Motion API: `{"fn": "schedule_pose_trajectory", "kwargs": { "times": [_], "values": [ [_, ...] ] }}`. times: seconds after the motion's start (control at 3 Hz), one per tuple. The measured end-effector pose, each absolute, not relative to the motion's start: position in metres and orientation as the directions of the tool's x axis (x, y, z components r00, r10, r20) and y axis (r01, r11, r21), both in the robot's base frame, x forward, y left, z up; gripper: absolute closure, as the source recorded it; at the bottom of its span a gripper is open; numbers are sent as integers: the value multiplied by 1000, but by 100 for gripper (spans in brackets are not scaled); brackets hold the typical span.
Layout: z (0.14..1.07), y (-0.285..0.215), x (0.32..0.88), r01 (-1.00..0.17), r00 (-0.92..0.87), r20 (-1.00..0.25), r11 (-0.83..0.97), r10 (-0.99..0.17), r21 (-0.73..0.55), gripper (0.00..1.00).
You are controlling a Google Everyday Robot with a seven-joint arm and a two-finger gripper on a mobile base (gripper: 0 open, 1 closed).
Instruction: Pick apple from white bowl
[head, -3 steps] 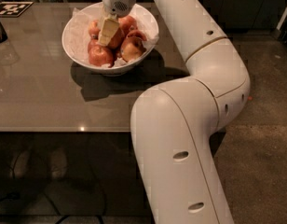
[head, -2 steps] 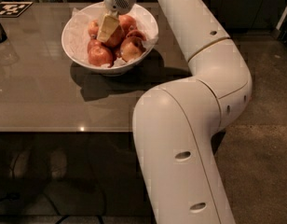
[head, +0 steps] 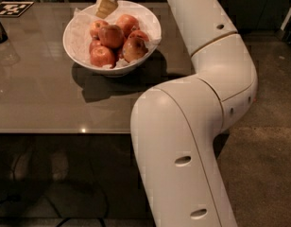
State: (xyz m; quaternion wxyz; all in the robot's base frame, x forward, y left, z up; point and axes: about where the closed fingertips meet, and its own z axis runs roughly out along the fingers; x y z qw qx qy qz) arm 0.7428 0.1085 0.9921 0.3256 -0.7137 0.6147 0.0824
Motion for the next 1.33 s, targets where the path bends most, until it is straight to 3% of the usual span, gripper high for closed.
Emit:
{"fn": "schedule_pose_trajectory", "kwargs": {
  "times": [1.33],
  "values": [
    [992,109,743,-931,231,-518,-32,-824,-364,11]
  ]
}}
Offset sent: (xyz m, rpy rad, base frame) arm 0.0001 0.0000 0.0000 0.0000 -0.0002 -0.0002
